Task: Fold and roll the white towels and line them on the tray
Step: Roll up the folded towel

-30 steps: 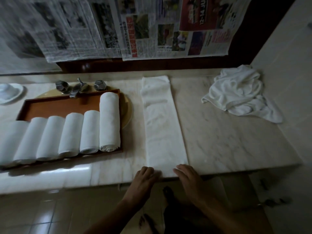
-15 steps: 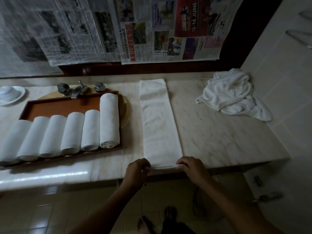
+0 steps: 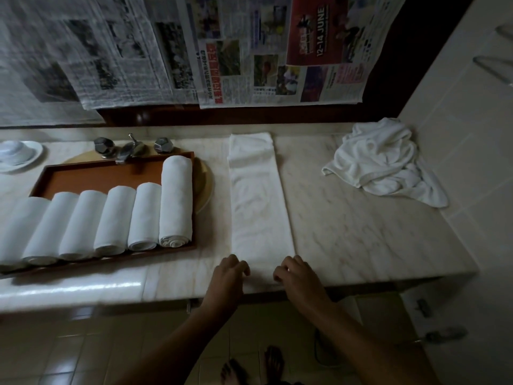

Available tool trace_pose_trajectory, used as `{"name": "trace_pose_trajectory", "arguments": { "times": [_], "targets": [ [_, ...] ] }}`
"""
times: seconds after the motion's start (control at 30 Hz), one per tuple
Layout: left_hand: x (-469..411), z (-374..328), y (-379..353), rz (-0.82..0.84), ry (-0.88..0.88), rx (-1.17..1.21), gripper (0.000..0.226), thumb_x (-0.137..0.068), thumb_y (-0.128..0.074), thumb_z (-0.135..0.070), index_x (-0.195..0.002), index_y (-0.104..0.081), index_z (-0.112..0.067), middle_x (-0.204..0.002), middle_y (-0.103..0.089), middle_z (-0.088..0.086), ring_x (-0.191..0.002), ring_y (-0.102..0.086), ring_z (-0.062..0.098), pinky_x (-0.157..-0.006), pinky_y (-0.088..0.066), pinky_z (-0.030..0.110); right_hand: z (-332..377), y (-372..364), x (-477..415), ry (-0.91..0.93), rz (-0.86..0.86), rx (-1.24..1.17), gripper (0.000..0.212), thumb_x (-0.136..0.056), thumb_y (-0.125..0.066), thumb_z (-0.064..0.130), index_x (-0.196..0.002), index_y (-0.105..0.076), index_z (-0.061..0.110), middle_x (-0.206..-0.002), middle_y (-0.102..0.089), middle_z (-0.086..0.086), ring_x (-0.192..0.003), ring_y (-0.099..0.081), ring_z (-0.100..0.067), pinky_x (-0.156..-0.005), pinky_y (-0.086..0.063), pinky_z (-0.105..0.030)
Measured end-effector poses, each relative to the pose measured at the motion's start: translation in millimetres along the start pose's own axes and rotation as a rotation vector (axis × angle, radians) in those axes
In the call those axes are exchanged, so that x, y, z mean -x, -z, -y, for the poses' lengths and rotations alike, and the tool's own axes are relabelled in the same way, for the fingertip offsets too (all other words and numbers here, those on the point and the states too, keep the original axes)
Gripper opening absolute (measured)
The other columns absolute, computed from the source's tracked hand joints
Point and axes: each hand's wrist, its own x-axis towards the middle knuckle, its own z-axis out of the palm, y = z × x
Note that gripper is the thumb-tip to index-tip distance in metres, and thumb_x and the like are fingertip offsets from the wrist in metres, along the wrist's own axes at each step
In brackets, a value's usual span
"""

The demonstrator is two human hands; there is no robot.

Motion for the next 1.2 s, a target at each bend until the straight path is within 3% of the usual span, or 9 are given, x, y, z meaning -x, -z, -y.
{"name": "trace_pose_trajectory", "arguments": {
  "times": [0.1,0.23,0.37,0.6,0.7,0.8,0.97,1.03,1.2],
  "targets": [
    [10.3,3.6,-9.5,0.057,-0.184,-0.163,0.038,-0.067,-0.080,-0.004,-0.092,-0.062,-0.026,-0.093,-0.055,-0.008,-0.079,-0.045,0.010,-0.063,-0.049,0.027,-2.1,-3.7,6.2,0.006,0.030,-0.011,0.028,-0.075,-0.077,0.004,-0.094,-0.066,0.021,-0.092,-0.057,0.001,-0.084,-0.056,-0.018,-0.058,-0.043,-0.025],
    [15.0,8.9,-10.9,0.064,-0.274,-0.205,0.045,-0.063,-0.084,-0.014,-0.103,-0.067,-0.024,-0.098,-0.058,-0.007,-0.084,-0.050,0.012,-0.067,-0.051,0.026,-13.9,-4.3,10.5,0.057,0.075,-0.051,0.035,-0.084,-0.055,0.004,-0.115,-0.064,0.019,-0.111,-0.057,-0.001,-0.100,-0.055,-0.021,-0.076,-0.053,-0.034],
    [10.6,12.0,-5.7,0.102,-0.309,-0.252,0.059,-0.054,-0.091,-0.021,-0.108,-0.067,-0.024,-0.099,-0.060,-0.008,-0.085,-0.054,0.011,-0.071,-0.052,0.025,-19.2,-0.9,9.0,0.135,0.115,-0.037,0.045,-0.080,-0.055,0.003,-0.122,-0.061,0.017,-0.118,-0.056,-0.002,-0.105,-0.053,-0.021,-0.082,-0.054,-0.036],
    [1.4,14.2,-3.4,0.073,-0.297,-0.268,0.036,-0.074,-0.080,-0.019,-0.107,-0.065,-0.026,-0.100,-0.062,-0.007,-0.085,-0.054,0.011,-0.071,-0.052,0.027,-28.4,2.7,0.1,0.186,0.053,-0.011,0.048,-0.072,-0.064,-0.002,-0.115,-0.064,0.018,-0.111,-0.059,-0.001,-0.094,-0.059,-0.020,-0.072,-0.054,-0.029],
    [-2.5,14.0,-3.5,0.059,-0.284,-0.283,0.031,-0.074,-0.073,-0.019,-0.103,-0.066,-0.027,-0.097,-0.063,-0.008,-0.083,-0.055,0.012,-0.071,-0.050,0.027,-33.6,4.4,-0.7,0.192,0.029,0.016,0.042,-0.080,-0.044,0.007,-0.114,-0.065,0.020,-0.111,-0.061,0.002,-0.095,-0.056,-0.016,-0.072,-0.052,-0.026],
    [-2.3,11.2,0.0,0.068,-0.244,-0.239,0.025,-0.078,-0.057,-0.018,-0.099,-0.067,-0.028,-0.092,-0.064,-0.010,-0.080,-0.055,0.010,-0.069,-0.047,0.024,-38.2,6.8,-1.7,0.183,0.088,-0.020,0.042,-0.080,-0.049,0.003,-0.114,-0.064,0.023,-0.111,-0.062,0.004,-0.096,-0.059,-0.017,-0.077,-0.050,-0.029],
    [2.9,5.7,15.3,0.141,-0.045,0.016,0.018,-0.089,-0.066,-0.016,-0.104,-0.072,-0.023,-0.097,-0.067,-0.012,-0.087,-0.058,0.002,-0.077,-0.049,0.019,-43.2,12.9,4.3,0.063,0.203,-0.138,0.038,-0.097,-0.051,0.003,-0.124,-0.060,0.028,-0.127,-0.058,0.012,-0.117,-0.050,-0.010,-0.100,-0.040,-0.031],
    [1.8,5.8,22.7,0.160,0.049,0.135,0.017,-0.086,-0.072,-0.016,-0.100,-0.075,-0.026,-0.089,-0.065,-0.021,-0.079,-0.061,-0.007,-0.072,-0.045,0.008,-46.5,13.1,4.4,-0.035,0.256,-0.215,0.036,-0.099,-0.053,0.005,-0.122,-0.062,0.032,-0.124,-0.059,0.015,-0.115,-0.052,-0.006,-0.100,-0.044,-0.030],
    [-3.7,10.7,28.5,0.118,0.310,0.346,0.017,-0.085,-0.080,-0.017,-0.097,-0.079,-0.028,-0.089,-0.073,-0.015,-0.081,-0.062,-0.020,-0.068,-0.044,0.002,-49.5,20.1,-7.0,-0.302,0.235,-0.497,0.020,-0.095,-0.070,0.018,-0.112,-0.070,0.028,-0.108,-0.070,0.013,-0.098,-0.065,-0.003,-0.085,-0.056,-0.022]
  ]
}}
